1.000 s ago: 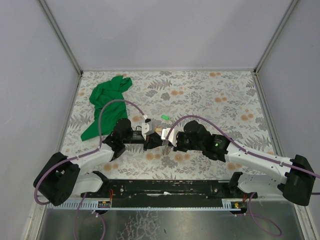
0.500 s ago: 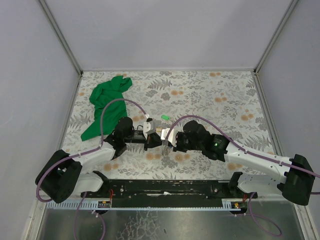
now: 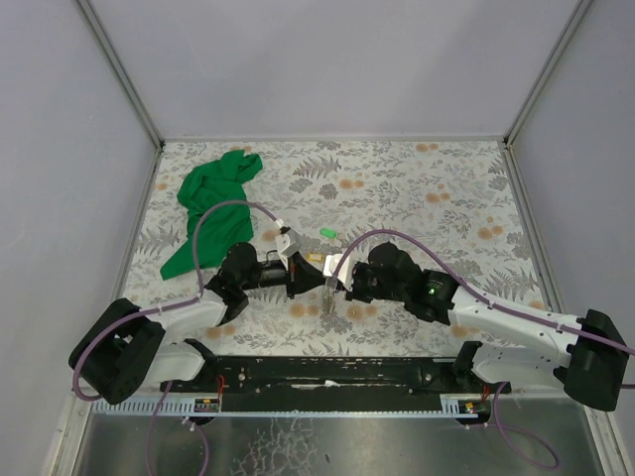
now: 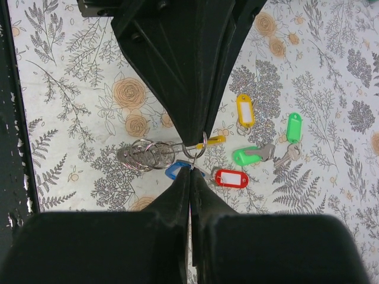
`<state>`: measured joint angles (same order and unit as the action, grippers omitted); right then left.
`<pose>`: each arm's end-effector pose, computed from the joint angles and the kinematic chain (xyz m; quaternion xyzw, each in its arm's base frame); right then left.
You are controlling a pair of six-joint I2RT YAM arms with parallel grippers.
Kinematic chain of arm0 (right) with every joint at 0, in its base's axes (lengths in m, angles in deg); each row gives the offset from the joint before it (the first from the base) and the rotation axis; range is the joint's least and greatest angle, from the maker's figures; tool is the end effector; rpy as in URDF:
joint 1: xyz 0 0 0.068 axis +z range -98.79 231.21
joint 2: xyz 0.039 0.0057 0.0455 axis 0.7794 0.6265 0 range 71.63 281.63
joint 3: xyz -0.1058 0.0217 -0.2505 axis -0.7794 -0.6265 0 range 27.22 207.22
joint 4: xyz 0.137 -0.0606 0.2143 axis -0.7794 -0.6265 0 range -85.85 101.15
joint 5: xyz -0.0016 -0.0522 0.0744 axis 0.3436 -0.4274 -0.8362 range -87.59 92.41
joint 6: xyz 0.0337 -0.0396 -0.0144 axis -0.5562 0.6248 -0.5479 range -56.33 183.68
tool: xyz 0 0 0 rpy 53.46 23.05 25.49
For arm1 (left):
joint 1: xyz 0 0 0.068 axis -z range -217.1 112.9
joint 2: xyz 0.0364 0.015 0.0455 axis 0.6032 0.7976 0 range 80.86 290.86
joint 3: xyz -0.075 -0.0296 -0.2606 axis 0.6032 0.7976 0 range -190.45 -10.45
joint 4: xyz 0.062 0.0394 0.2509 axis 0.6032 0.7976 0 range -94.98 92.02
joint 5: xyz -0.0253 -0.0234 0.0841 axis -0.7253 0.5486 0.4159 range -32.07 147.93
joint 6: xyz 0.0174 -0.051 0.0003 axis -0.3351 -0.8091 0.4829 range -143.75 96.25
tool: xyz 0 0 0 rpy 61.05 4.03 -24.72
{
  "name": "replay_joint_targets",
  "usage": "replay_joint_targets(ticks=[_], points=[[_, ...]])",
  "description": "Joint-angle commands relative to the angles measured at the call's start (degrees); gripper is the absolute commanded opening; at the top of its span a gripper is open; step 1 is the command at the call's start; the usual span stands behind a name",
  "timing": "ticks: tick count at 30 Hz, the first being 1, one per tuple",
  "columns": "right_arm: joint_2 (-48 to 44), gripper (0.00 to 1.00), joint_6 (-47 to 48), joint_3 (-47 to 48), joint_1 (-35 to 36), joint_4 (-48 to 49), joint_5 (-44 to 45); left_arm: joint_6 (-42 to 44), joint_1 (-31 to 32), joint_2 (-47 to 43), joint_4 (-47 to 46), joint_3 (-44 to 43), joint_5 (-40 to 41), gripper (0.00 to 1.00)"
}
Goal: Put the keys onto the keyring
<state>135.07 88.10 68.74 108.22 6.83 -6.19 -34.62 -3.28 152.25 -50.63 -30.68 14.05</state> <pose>0.1315 0.2122 0.2654 -0.5824 0.6159 0.2088 0.4877 0.1816 -0.1515 0.2009 0.3828 0.6230 -0.4929 0.4716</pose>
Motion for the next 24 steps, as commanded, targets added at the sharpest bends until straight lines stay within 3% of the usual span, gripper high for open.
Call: replay_joint_targets(ticks=[1, 12, 17, 24], points=[[-1.1, 0.00, -2.7, -1.7, 0.8, 2.2, -1.0, -6.1, -0.3, -1.0, -9.5, 1.8, 9.8, 0.00], [2.4, 0.00, -3.3, -2.5, 1.4, 7.6, -1.8, -16.1, 2.6, 1.4, -23.2, 5.8, 20.7, 0.00], [0.6, 0.00, -2.6, -2.4, 1.4, 6.7, 1.4, -16.8, 2.7, 1.3, -23.8, 6.8, 21.6, 0.00], [0.9, 0.00, 0.2, 1.6, 1.4, 1.8, 2.8, -10.4, 2.7, 0.8, -17.5, 6.1, 16.0, 0.17]])
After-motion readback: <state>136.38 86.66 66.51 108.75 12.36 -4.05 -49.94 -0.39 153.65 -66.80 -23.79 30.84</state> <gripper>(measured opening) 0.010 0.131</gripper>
